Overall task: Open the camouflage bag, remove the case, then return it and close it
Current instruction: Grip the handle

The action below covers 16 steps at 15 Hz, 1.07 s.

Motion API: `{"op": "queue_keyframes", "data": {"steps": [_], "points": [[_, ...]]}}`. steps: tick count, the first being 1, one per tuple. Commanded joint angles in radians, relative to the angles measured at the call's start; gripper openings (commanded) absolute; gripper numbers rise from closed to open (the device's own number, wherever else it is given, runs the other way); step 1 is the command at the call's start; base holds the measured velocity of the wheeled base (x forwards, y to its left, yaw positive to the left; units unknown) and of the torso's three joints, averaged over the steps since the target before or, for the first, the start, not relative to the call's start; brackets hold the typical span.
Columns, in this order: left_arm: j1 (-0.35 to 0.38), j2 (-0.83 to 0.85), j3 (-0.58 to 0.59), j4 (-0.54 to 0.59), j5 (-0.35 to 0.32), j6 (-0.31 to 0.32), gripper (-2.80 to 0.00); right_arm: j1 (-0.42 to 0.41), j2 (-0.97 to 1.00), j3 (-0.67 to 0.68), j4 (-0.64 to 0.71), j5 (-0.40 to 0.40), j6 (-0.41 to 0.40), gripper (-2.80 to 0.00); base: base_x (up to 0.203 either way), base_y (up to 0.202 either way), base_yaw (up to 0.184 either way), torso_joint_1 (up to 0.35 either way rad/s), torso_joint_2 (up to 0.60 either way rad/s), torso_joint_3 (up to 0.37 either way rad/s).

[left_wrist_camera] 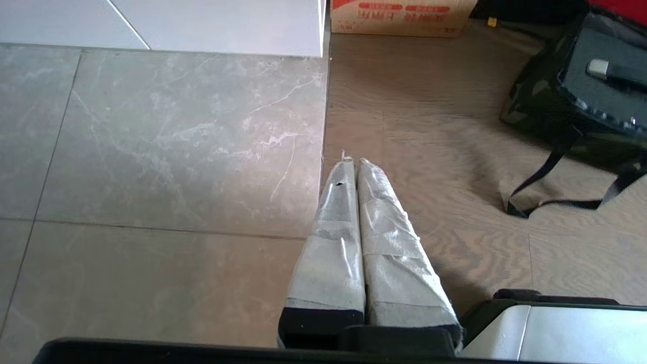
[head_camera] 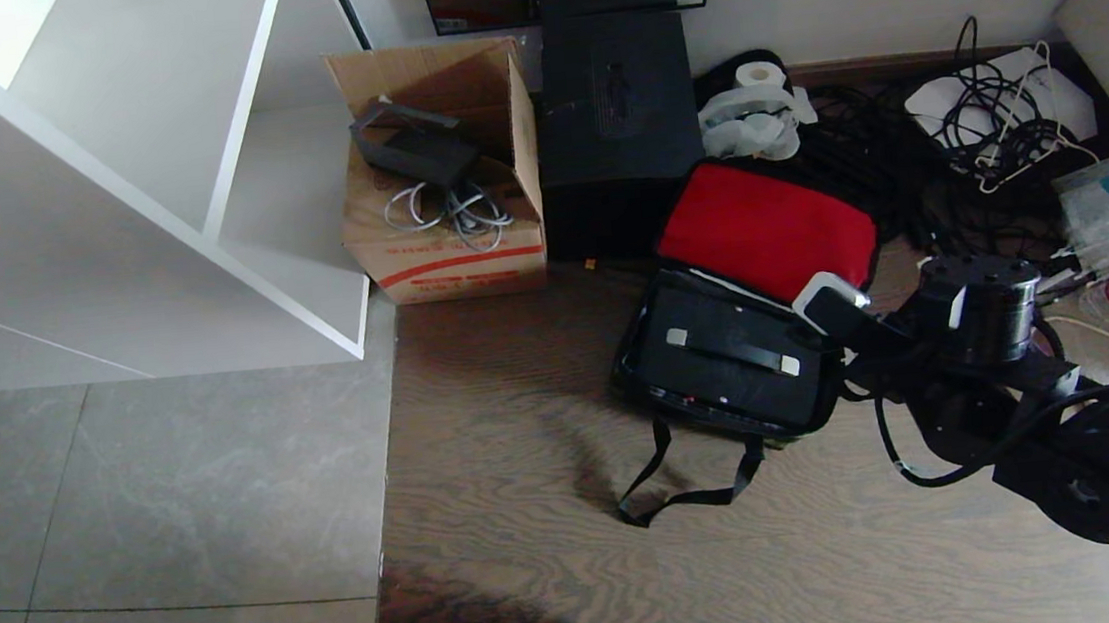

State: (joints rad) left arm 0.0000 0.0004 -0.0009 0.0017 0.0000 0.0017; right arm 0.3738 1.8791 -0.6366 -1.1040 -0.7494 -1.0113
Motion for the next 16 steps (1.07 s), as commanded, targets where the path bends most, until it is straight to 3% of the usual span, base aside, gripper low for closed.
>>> {"op": "queue_keyframes", "data": {"steps": [1, 4, 10, 16], "points": [[0.000, 0.000, 0.001, 0.000, 0.000, 0.000, -2.80, 0.000, 0.003, 0.002, -0.008, -0.004, -0.006, 0.00, 0.086, 0.000, 0.000, -0.002, 0.00, 0.002], [0.000, 0.000, -0.001, 0.000, 0.000, 0.000, -2.80, 0.000, 0.006, 0.003, -0.008, -0.004, -0.006, 0.00, 0.147, 0.000, 0.001, 0.001, 0.00, 0.004], [0.000, 0.000, -0.001, 0.000, 0.000, 0.000, -2.80, 0.000, 0.029, 0.002, -0.009, -0.002, -0.006, 0.00, 0.000, 0.000, 0.000, 0.000, 0.00, 0.000], [0.000, 0.000, 0.001, 0.000, 0.000, 0.000, -2.80, 0.033, 0.241, -0.056, -0.104, -0.006, -0.007, 0.00, 0.000, 0.000, 0.000, 0.000, 0.00, 0.000]]}}
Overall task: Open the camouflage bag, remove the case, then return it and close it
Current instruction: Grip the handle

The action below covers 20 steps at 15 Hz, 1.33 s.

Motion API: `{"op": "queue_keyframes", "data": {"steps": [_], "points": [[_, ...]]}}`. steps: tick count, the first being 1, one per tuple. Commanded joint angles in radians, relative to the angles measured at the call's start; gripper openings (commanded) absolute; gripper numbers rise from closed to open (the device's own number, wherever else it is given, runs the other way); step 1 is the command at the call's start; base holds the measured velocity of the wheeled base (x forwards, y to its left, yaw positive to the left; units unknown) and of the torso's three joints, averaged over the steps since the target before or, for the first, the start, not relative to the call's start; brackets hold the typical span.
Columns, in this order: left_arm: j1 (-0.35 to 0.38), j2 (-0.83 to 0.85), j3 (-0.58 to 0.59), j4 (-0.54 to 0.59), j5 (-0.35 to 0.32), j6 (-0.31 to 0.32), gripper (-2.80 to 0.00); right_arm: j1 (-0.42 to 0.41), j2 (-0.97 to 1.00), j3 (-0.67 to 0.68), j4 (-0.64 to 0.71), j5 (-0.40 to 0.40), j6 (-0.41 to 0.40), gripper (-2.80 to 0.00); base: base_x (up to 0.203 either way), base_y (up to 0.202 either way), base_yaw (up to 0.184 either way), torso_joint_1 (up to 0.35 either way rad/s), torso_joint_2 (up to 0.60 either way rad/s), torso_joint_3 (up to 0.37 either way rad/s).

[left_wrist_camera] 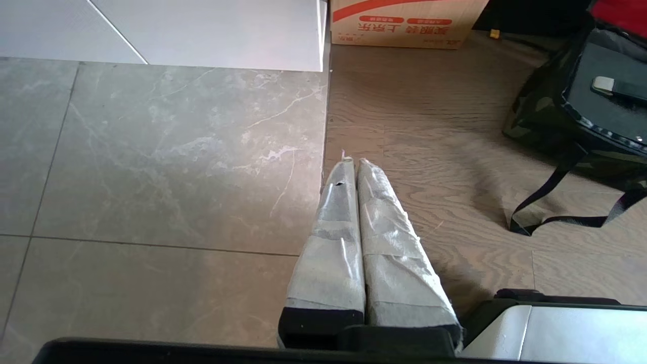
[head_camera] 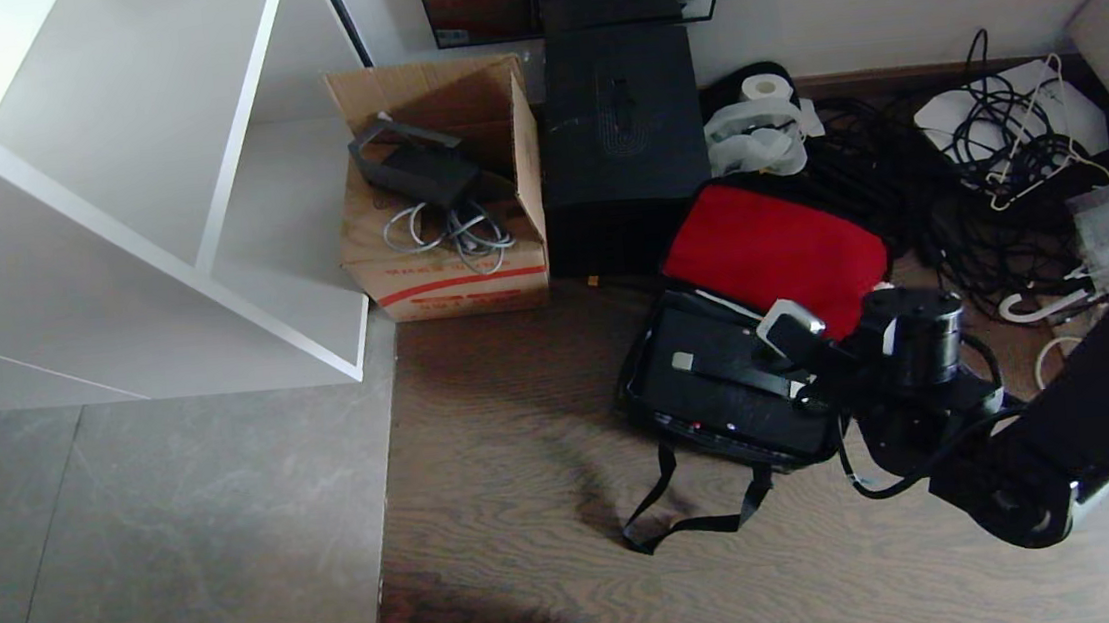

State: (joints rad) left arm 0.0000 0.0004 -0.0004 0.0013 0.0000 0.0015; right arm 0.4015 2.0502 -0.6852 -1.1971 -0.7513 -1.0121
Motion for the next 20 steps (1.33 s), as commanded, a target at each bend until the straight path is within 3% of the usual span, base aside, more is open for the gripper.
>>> {"op": "queue_keyframes", "data": {"steps": [1, 4, 6, 10, 15, 20], "points": [[0.000, 0.000, 0.000, 0.000, 0.000, 0.000, -2.80, 0.009, 0.115, -0.015, -0.032, -0.001, -0.006, 0.00, 0.000, 0.000, 0.000, 0.000, 0.00, 0.000], [0.000, 0.000, -0.001, 0.000, 0.000, 0.000, -2.80, 0.014, 0.278, -0.108, -0.096, 0.017, -0.015, 0.00, 0.000, 0.000, 0.000, 0.000, 0.00, 0.000], [0.000, 0.000, 0.000, 0.000, 0.000, 0.000, -2.80, 0.014, 0.359, -0.210, -0.129, 0.046, -0.089, 0.00, 0.000, 0.000, 0.000, 0.000, 0.00, 0.000], [0.000, 0.000, 0.000, 0.000, 0.000, 0.002, -2.80, 0.012, 0.445, -0.381, -0.081, 0.067, -0.124, 0.00, 0.000, 0.000, 0.000, 0.000, 0.00, 0.000], [0.000, 0.000, 0.000, 0.000, 0.000, 0.000, -2.80, -0.024, 0.496, -0.432, -0.014, 0.120, -0.125, 0.00, 0.000, 0.000, 0.000, 0.000, 0.00, 0.000], [0.000, 0.000, 0.000, 0.000, 0.000, 0.000, -2.80, -0.040, 0.534, -0.500, -0.027, 0.122, -0.122, 0.00, 0.000, 0.000, 0.000, 0.000, 0.00, 0.000]]}}
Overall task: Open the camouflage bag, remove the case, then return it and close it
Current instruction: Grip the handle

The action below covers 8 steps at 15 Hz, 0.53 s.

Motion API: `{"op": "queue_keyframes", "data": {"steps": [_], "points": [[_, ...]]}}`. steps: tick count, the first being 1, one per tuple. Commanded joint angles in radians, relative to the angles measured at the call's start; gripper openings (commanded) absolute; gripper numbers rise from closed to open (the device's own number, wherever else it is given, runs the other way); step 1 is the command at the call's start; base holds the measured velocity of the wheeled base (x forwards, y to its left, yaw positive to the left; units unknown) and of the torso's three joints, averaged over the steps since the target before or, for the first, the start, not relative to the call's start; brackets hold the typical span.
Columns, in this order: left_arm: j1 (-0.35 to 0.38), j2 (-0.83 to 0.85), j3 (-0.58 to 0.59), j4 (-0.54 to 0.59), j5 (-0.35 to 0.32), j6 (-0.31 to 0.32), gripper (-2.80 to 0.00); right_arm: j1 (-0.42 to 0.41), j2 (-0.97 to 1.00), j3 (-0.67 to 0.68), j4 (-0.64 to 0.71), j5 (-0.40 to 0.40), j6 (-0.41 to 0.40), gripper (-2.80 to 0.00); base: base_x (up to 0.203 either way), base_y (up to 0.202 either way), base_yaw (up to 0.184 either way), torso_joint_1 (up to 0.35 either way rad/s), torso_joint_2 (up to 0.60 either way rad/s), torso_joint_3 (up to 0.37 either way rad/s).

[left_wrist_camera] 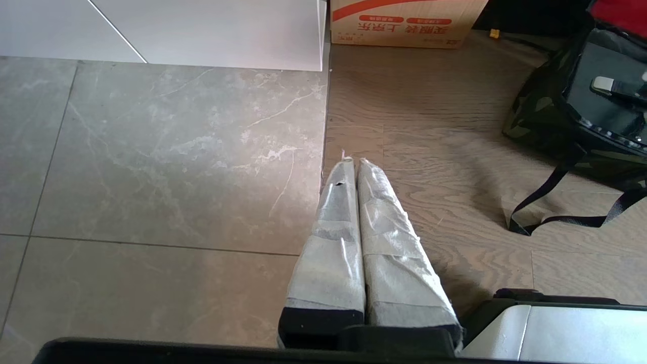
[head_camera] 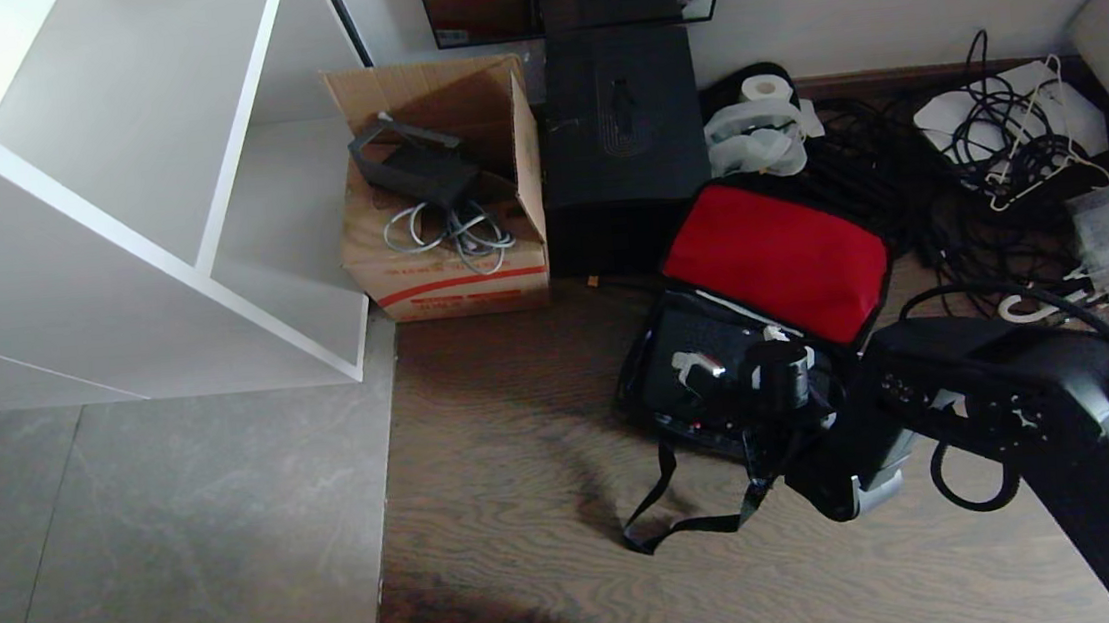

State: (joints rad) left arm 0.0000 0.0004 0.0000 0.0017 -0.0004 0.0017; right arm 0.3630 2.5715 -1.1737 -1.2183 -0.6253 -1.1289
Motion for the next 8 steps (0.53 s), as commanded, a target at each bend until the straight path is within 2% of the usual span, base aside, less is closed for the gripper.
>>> {"op": "queue_keyframes", "data": {"steps": [1, 6, 8], "points": [[0.000, 0.000, 0.000, 0.000, 0.000, 0.000, -2.80, -0.006, 0.013, -0.021, -0.015, -0.001, -0.011, 0.00, 0.000, 0.000, 0.000, 0.000, 0.00, 0.000], [0.000, 0.000, 0.000, 0.000, 0.000, 0.000, -2.80, -0.038, 0.008, -0.110, -0.052, -0.018, -0.049, 0.00, 0.000, 0.000, 0.000, 0.000, 0.00, 0.000], [0.000, 0.000, -0.001, 0.000, 0.000, 0.000, -2.80, -0.058, -0.001, -0.155, -0.049, -0.068, -0.064, 0.00, 0.000, 0.000, 0.000, 0.000, 0.00, 0.000]]}}
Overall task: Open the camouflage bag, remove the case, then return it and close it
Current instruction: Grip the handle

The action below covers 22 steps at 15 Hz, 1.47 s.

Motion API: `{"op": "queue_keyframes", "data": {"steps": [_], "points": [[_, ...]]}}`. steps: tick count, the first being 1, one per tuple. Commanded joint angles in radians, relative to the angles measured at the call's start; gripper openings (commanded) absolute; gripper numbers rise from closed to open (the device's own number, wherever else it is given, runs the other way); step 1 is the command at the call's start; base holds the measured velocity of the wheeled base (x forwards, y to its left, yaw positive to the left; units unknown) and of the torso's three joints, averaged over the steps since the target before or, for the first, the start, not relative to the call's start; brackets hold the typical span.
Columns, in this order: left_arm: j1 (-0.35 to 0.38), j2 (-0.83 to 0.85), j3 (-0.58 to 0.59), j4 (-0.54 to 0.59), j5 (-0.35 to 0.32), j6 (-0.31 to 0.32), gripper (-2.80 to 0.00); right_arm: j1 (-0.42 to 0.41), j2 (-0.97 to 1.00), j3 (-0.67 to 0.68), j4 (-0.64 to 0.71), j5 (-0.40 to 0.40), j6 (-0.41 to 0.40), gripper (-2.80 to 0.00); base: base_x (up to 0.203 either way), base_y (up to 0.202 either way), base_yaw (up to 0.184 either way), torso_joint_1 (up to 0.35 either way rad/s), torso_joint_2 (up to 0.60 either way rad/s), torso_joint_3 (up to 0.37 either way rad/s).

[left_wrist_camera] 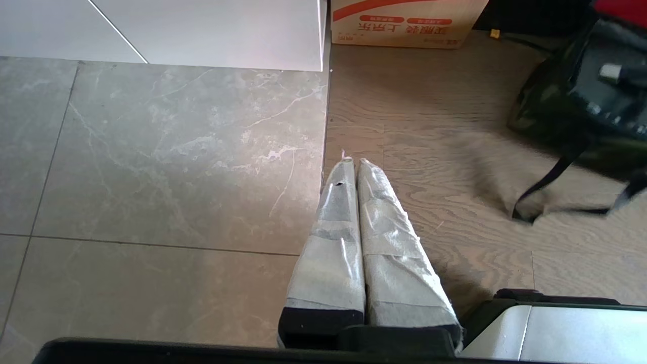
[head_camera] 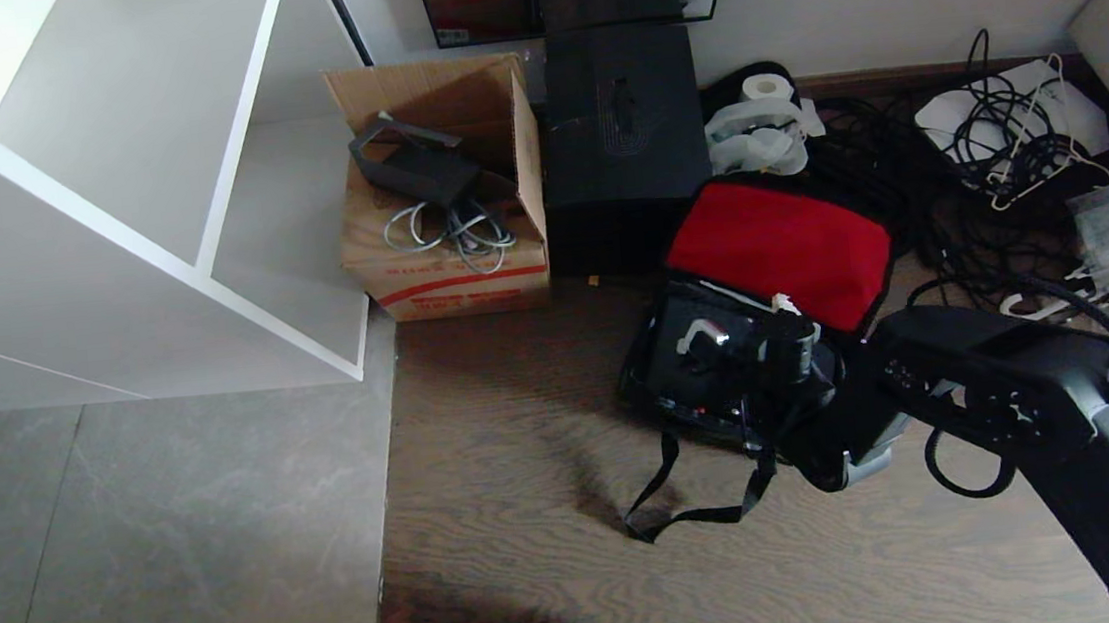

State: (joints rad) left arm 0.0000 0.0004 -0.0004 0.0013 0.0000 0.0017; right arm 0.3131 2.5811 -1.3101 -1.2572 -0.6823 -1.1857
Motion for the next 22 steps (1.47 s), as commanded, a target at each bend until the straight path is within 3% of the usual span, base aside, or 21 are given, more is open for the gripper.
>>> {"op": "queue_keyframes", "data": {"steps": [1, 7, 8, 15, 22], "points": [[0.000, 0.000, 0.000, 0.000, 0.000, 0.000, -2.80, -0.014, -0.018, -0.034, -0.011, -0.046, -0.010, 0.00, 0.000, 0.000, 0.000, 0.000, 0.00, 0.000], [0.000, 0.000, 0.000, 0.000, 0.000, 0.000, -2.80, -0.015, -0.013, -0.044, -0.019, -0.053, -0.002, 0.00, 0.000, 0.000, 0.000, 0.000, 0.00, 0.000], [0.000, 0.000, 0.000, 0.000, 0.000, 0.000, -2.80, -0.015, -0.011, -0.040, -0.017, -0.053, 0.001, -2.80, 0.000, 0.000, 0.000, 0.000, 0.00, 0.000], [0.000, 0.000, 0.000, 0.000, 0.000, 0.000, -2.80, -0.010, -0.001, -0.036, -0.035, -0.062, 0.019, -2.80, 0.000, 0.000, 0.000, 0.000, 0.00, 0.000], [0.000, 0.000, 0.000, 0.000, 0.000, 0.000, -2.80, 0.037, -0.015, 0.089, -0.105, -0.078, 0.022, -2.80, 0.000, 0.000, 0.000, 0.000, 0.00, 0.000]]}}
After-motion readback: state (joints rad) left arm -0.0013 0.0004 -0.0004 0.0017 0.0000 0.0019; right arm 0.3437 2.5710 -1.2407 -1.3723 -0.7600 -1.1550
